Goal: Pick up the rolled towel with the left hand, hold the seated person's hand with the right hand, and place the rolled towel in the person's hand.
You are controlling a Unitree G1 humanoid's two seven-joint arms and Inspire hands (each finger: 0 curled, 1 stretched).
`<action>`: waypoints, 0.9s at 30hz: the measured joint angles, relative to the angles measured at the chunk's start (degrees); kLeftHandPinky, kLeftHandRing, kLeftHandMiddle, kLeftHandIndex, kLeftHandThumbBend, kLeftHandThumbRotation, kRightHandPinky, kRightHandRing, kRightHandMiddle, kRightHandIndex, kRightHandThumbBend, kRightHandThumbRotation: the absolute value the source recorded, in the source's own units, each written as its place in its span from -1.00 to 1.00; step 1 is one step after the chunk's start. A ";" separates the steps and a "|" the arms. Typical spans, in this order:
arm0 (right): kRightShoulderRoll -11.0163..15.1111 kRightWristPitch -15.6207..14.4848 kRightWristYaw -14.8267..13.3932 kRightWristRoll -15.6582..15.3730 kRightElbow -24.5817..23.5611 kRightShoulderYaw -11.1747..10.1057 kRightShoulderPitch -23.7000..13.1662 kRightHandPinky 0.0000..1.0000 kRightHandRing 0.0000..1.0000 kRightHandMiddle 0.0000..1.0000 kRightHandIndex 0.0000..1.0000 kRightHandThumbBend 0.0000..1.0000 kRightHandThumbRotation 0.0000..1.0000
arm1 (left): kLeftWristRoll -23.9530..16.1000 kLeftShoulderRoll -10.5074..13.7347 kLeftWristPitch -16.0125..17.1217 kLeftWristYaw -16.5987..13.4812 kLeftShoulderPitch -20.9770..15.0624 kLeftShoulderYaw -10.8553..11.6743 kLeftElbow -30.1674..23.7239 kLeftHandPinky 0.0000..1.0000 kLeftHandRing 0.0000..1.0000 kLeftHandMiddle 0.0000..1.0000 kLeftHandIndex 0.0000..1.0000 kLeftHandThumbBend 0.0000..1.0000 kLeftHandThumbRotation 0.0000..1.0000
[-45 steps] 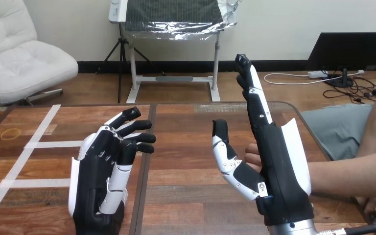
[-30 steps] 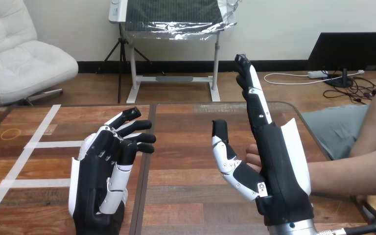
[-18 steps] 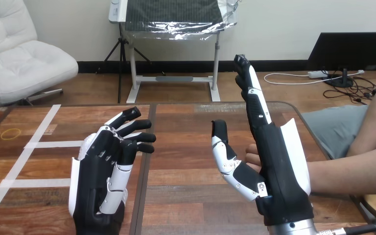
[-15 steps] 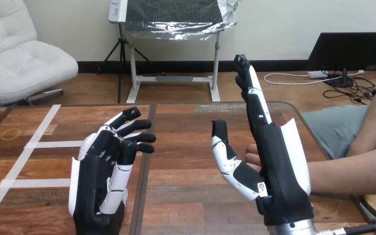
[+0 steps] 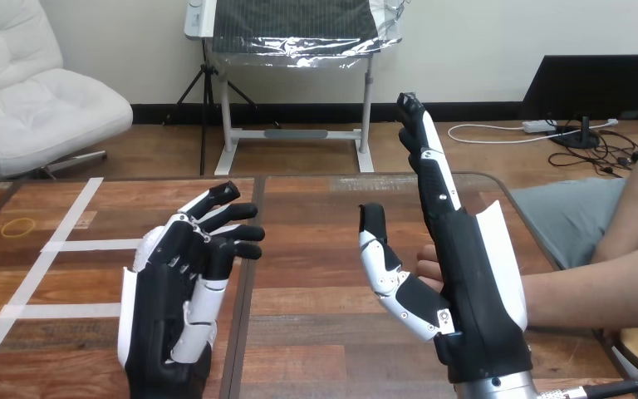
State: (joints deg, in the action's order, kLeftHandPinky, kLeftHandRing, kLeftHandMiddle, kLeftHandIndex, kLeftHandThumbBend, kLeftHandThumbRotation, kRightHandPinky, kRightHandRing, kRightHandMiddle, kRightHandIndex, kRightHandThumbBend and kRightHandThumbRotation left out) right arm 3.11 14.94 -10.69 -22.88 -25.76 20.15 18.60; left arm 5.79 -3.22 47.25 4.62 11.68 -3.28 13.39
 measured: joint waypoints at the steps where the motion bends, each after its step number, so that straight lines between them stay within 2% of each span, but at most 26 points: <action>1: 0.00 0.00 0.00 0.00 0.00 -0.01 0.00 1.00 1.00 1.00 1.00 -1.00 -1.00 | -0.98 0.00 0.00 -0.61 0.00 0.10 0.00 0.12 0.27 0.39 0.47 0.26 0.42; 7: -0.01 0.00 -0.04 -0.02 0.00 -0.11 0.00 1.00 1.00 1.00 1.00 -1.00 -1.00 | -7.90 0.00 -0.43 -4.98 0.00 1.18 -0.14 0.19 0.33 0.45 0.52 0.35 0.45; 11: -0.01 0.00 -0.09 -0.03 0.00 -0.25 0.00 1.00 1.00 1.00 1.00 -1.00 -1.00 | -13.29 0.00 -1.58 -8.47 0.05 1.97 -0.58 0.26 0.42 0.52 0.55 0.41 0.39; 16: -0.01 0.00 -0.18 -0.05 0.00 -0.44 0.00 1.00 1.00 1.00 1.00 -1.00 -1.00 | -21.63 -0.01 -4.32 -14.67 0.33 2.90 -2.23 0.33 0.51 0.59 0.61 0.50 0.40; 23: -0.01 -0.06 -0.41 -0.31 0.00 -0.49 0.01 1.00 1.00 1.00 1.00 -1.00 -1.00 | -33.57 0.03 -8.64 -23.51 0.74 3.88 -4.88 0.54 0.68 0.72 0.74 0.60 0.49; 27: -0.01 -0.28 -0.52 -0.52 0.00 -0.48 0.01 1.00 1.00 1.00 1.00 -1.00 -1.00 | -40.75 0.07 -11.80 -29.49 0.78 4.05 -6.32 0.63 0.75 0.79 0.81 0.64 0.54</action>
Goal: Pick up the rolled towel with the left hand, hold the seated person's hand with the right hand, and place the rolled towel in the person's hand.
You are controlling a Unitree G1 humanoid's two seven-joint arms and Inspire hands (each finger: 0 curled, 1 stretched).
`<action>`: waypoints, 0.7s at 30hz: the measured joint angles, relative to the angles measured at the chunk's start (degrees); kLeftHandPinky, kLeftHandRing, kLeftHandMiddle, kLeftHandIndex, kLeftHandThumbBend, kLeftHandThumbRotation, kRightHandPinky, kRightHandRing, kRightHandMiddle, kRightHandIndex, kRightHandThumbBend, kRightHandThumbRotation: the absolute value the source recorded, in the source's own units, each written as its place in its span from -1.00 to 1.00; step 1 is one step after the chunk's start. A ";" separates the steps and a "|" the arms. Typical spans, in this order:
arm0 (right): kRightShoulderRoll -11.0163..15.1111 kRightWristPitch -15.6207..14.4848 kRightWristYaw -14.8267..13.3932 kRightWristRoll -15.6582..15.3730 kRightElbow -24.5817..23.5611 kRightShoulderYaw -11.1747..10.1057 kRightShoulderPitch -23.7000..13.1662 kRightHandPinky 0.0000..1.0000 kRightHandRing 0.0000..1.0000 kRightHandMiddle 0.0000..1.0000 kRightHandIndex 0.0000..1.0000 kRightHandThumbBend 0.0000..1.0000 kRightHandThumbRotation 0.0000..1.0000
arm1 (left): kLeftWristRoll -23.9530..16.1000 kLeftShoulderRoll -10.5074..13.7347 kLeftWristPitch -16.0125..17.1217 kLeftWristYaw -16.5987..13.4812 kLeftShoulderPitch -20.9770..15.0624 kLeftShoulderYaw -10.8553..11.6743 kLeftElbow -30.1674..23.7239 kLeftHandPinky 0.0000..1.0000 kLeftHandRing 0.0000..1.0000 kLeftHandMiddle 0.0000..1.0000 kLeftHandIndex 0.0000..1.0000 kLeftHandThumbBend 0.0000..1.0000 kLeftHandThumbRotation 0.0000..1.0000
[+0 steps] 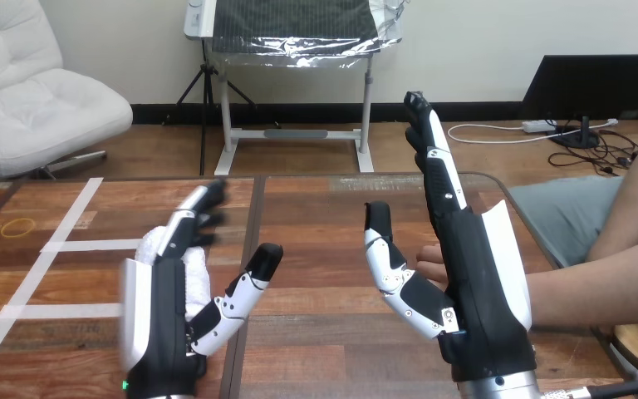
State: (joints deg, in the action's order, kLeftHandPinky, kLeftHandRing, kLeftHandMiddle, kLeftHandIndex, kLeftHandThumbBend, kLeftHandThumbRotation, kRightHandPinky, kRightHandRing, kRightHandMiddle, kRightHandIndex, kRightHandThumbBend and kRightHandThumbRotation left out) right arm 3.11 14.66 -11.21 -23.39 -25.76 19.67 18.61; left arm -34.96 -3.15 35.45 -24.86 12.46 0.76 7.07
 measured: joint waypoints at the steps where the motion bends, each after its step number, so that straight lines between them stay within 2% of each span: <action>1: 0.00 -0.04 -0.03 -0.03 0.00 0.00 0.00 1.00 1.00 1.00 1.00 -1.00 -1.00 | -1.47 0.00 -0.80 -1.25 0.00 0.00 -0.36 0.64 0.76 0.80 0.82 0.65 0.55; 6: 0.00 -0.13 -0.20 -0.21 0.00 0.01 0.00 1.00 1.00 1.00 1.00 -1.00 -1.00 | -9.67 0.04 -6.84 -7.29 0.00 -0.16 -2.79 0.64 0.80 0.86 0.90 0.72 0.67; 10: -0.02 -0.20 -0.47 -0.34 0.00 0.05 0.00 1.00 1.00 1.00 1.00 -1.00 -1.00 | -16.20 0.00 -13.59 -10.86 -0.01 -0.70 -5.17 0.63 0.84 0.90 0.95 0.78 0.74; 11: -0.02 -0.22 -0.81 -0.41 0.00 0.03 0.00 1.00 1.00 1.00 1.00 -1.00 -1.00 | -20.88 -0.01 -20.18 -13.56 -0.08 -1.46 -7.26 0.69 0.90 0.95 0.99 0.79 0.81; 13: -0.02 -0.22 -0.85 -0.41 0.00 0.03 0.01 1.00 1.00 1.00 1.00 -1.00 -1.00 | -21.43 0.00 -20.91 -13.82 -0.08 -1.52 -7.45 0.80 0.94 0.97 0.99 0.79 0.87; 14: -0.01 -0.22 -0.86 -0.40 0.00 0.04 0.03 1.00 1.00 1.00 1.00 -1.00 -1.00 | -22.57 0.02 -22.30 -14.05 -0.08 -1.71 -7.68 0.84 0.95 0.97 1.00 0.80 0.89; 21: -0.01 -0.23 -0.86 -0.39 0.00 0.05 0.03 1.00 1.00 1.00 1.00 -1.00 -1.00 | -29.48 0.03 -34.10 -13.32 -0.67 -3.28 -8.58 0.97 0.99 1.00 1.00 0.82 0.98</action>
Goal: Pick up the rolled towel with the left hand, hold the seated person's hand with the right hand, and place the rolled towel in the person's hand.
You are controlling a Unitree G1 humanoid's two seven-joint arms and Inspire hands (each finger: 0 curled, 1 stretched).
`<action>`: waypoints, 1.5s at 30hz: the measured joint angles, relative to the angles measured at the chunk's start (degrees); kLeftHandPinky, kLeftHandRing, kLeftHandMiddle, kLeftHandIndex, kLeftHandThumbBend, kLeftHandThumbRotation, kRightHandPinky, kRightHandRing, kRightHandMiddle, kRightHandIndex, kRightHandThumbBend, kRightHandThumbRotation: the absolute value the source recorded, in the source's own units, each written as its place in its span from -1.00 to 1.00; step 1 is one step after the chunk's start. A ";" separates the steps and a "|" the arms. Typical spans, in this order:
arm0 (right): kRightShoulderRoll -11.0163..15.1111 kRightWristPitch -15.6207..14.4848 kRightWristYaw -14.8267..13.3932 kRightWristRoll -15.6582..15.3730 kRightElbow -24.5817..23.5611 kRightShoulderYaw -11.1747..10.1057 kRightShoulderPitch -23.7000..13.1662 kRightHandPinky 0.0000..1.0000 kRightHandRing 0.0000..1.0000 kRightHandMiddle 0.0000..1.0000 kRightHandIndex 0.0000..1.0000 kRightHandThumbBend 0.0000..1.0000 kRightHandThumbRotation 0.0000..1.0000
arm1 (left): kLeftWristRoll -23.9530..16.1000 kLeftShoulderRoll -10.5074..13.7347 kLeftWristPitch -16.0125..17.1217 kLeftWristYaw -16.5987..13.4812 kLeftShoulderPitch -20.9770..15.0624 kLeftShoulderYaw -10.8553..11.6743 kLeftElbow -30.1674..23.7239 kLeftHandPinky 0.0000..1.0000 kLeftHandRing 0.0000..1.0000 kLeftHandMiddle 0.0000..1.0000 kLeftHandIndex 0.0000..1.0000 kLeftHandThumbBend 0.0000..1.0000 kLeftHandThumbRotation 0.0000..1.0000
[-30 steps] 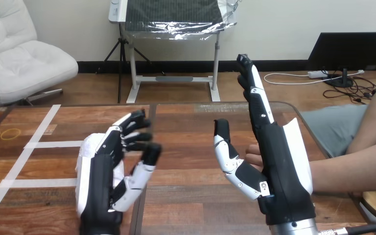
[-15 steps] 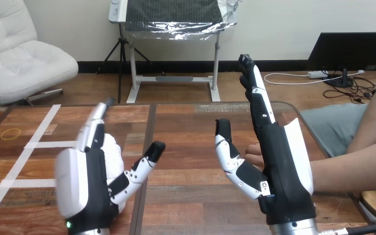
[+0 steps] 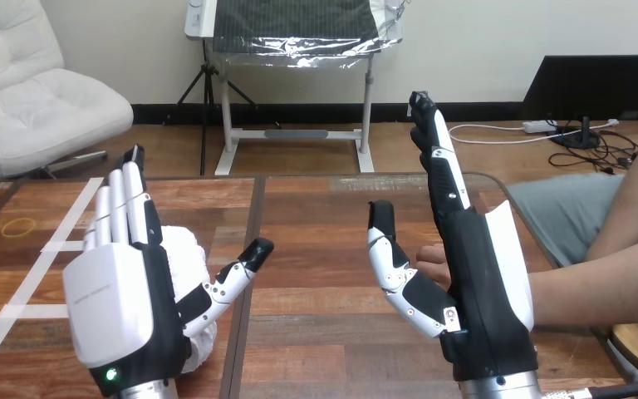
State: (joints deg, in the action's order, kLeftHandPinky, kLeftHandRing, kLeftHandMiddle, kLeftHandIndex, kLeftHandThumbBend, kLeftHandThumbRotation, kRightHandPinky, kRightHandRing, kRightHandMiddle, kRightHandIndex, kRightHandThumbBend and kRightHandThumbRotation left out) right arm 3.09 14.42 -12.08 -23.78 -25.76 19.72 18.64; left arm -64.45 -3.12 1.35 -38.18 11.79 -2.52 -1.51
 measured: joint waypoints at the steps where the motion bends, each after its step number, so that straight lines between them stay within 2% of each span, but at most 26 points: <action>1: 0.00 0.00 0.00 0.00 0.00 0.00 0.00 1.00 1.00 1.00 1.00 -1.00 -1.00 | -0.69 0.00 -1.57 0.31 -0.17 -0.26 0.00 0.98 0.99 1.00 1.00 0.83 0.99; 6: 0.00 0.00 0.00 0.00 0.00 -0.06 0.00 1.00 1.00 1.00 1.00 -1.00 -1.00 | -1.70 0.11 -7.59 1.78 -1.17 -1.23 -0.01 0.99 1.00 1.00 1.00 0.82 0.97; 12: 0.01 0.00 0.00 0.01 0.00 -0.26 0.00 1.00 1.00 1.00 1.00 -1.00 -1.00 | -1.65 0.83 -12.30 2.76 -2.66 -1.69 -0.01 1.00 0.99 1.00 1.00 0.82 0.93; 27: 0.02 0.01 0.01 0.04 0.00 -0.66 0.00 1.00 1.00 1.00 1.00 -1.00 -1.00 | -1.04 3.00 -19.35 7.36 -7.45 -3.71 0.54 0.98 0.95 0.98 1.00 0.90 0.95; 37: 0.04 0.00 0.12 0.05 0.00 -1.25 0.00 1.00 1.00 1.00 1.00 -1.00 -1.00 | 0.02 3.96 -23.55 11.63 -10.90 -5.06 3.67 0.98 0.89 0.94 1.00 0.98 0.98; 45: 0.04 -0.04 0.33 0.18 0.00 -1.93 0.00 1.00 1.00 1.00 1.00 -1.00 -1.00 | 2.95 4.43 -27.21 15.75 -13.42 -5.82 7.31 0.97 0.84 0.88 1.00 1.00 1.00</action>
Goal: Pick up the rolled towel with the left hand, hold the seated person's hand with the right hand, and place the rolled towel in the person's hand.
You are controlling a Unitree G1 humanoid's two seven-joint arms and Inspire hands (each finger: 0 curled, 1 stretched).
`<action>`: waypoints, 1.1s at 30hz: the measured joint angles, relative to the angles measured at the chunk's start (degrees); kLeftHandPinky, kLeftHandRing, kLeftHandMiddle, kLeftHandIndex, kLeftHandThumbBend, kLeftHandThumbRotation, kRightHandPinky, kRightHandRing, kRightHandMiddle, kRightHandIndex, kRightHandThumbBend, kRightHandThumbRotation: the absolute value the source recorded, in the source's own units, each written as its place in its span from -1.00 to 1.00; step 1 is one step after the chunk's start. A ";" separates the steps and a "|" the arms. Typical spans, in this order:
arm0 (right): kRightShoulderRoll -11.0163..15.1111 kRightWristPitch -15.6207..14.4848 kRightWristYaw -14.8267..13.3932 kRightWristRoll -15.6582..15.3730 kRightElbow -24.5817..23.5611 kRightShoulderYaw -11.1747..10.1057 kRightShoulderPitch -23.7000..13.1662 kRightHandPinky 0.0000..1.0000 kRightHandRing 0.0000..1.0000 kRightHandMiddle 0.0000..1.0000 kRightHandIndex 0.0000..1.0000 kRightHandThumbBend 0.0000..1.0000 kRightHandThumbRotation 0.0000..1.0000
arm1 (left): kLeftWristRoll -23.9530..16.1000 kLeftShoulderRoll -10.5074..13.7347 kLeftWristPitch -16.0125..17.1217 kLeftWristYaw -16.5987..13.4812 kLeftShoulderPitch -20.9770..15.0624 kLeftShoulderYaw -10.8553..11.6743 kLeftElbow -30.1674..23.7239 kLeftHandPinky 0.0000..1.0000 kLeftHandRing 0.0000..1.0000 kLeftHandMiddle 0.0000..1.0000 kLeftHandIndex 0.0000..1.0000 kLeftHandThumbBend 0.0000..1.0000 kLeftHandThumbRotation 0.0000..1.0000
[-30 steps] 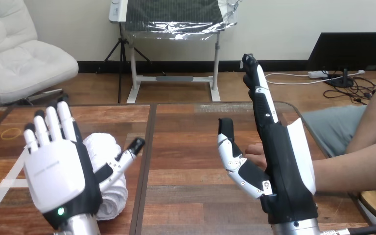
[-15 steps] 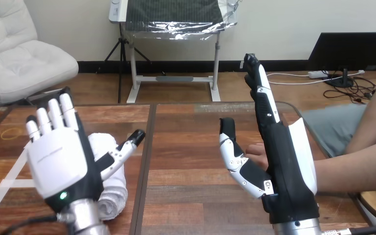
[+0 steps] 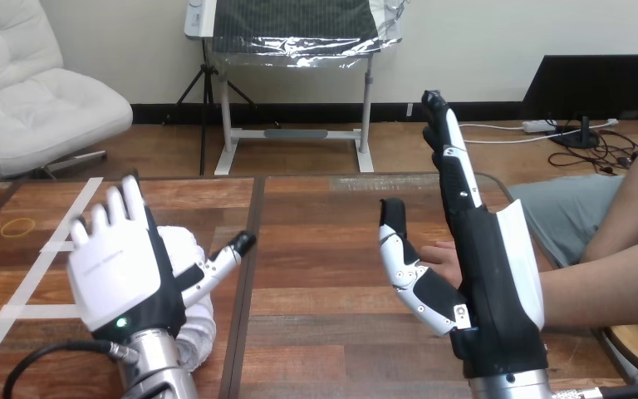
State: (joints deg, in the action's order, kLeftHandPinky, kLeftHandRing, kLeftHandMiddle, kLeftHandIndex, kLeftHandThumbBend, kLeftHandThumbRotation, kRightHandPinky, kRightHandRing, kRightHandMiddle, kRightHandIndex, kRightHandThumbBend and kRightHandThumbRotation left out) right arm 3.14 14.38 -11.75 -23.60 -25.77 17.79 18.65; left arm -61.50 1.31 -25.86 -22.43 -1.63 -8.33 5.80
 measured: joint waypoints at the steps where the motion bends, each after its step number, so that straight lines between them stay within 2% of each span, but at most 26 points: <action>1: 0.00 0.00 0.03 0.01 0.00 -0.04 0.00 1.00 1.00 1.00 1.00 -1.00 -1.00 | 0.38 0.02 -0.33 0.46 -0.31 -0.04 0.44 0.97 0.84 0.88 1.00 1.00 1.00; 10: 0.00 -0.21 0.30 0.04 -0.05 -0.13 0.00 1.00 1.00 1.00 1.00 -1.00 -1.00 | 4.68 0.18 -3.79 5.28 -3.06 -0.27 4.53 0.85 0.77 0.83 1.00 1.00 1.00; 16: 0.01 -0.24 0.53 0.15 -0.06 -0.15 0.00 1.00 1.00 1.00 1.00 -1.00 -1.00 | 5.97 0.44 -6.96 8.50 -5.04 -0.86 7.06 0.75 0.73 0.81 1.00 1.00 1.00; 22: 0.01 -0.24 0.69 0.14 -0.07 -0.19 0.01 1.00 1.00 1.00 1.00 -1.00 -1.00 | 7.71 0.87 -9.33 9.51 -7.67 -1.01 8.80 0.54 0.61 0.73 0.98 1.00 1.00; 23: 0.01 -0.24 0.70 0.14 -0.07 -0.21 0.01 1.00 1.00 1.00 1.00 -1.00 -1.00 | 8.02 0.99 -9.64 9.63 -8.23 -1.01 9.20 0.45 0.55 0.68 0.97 1.00 1.00; 24: 0.01 -0.24 0.80 0.14 -0.20 -0.40 0.02 1.00 1.00 1.00 1.00 -1.00 -1.00 | 9.36 1.34 -10.66 9.85 -11.28 -1.05 11.32 0.03 0.22 0.40 0.93 1.00 1.00; 25: 0.01 -0.24 0.80 0.14 -0.21 -0.42 0.02 1.00 1.00 1.00 1.00 -1.00 -1.00 | 9.36 1.36 -10.66 9.85 -11.42 -1.05 11.40 0.03 0.22 0.40 0.93 1.00 1.00; 29: 0.03 -0.25 1.06 0.14 -0.28 -0.66 0.07 1.00 1.00 1.00 1.00 -1.00 -1.00 | 9.36 1.79 -11.91 9.70 -13.17 -1.94 13.49 -0.39 -0.18 0.12 0.92 1.00 1.00; 33: 0.07 -0.26 1.33 0.09 -0.41 -0.76 0.13 1.00 1.00 1.00 1.00 -1.00 -1.00 | 9.42 2.11 -13.73 9.36 -15.69 -2.58 16.63 -0.46 -0.21 0.10 0.90 1.00 1.00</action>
State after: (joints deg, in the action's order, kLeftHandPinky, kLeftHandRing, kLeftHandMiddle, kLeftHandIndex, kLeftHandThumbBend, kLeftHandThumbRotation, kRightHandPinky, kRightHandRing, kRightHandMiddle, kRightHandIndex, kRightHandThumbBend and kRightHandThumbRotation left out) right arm 3.21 14.13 -10.42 -23.51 -26.18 17.03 18.78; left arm -52.08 3.41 -39.59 -13.07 -17.32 -10.91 22.44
